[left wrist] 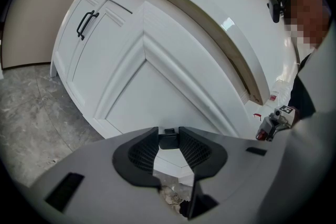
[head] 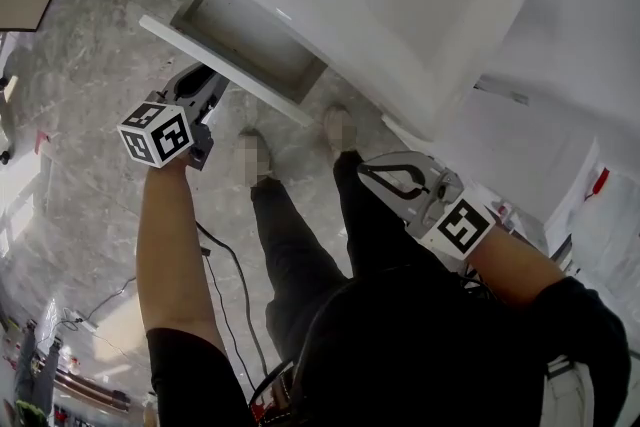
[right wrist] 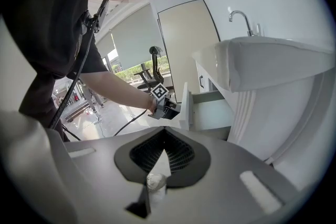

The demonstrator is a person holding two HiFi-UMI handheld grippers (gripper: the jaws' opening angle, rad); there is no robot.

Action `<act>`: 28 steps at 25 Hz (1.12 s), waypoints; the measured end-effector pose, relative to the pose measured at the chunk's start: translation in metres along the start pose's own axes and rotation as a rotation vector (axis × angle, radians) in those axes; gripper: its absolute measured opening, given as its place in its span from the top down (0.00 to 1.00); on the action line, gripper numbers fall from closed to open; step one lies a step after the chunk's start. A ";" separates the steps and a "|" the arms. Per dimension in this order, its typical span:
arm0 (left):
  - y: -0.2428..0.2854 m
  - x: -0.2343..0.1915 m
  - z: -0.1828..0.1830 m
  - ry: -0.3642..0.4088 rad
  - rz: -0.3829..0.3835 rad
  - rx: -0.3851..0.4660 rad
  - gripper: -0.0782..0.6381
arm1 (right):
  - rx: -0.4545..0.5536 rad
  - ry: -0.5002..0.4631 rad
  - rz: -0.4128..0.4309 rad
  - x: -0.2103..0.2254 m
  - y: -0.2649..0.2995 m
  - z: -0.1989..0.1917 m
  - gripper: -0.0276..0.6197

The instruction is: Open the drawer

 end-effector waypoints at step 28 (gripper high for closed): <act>-0.074 -0.012 -0.022 -0.028 0.012 0.022 0.72 | -0.012 -0.049 0.057 -0.029 0.047 0.025 0.96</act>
Point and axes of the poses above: the fingertips, and each gripper's own axes: y forward along the fingers, x to its right, z out of its top, the point moved 5 cm from there along -y, backward along the fingers, and after that the axes turned 11 degrees about x, right-handed, at the moved point
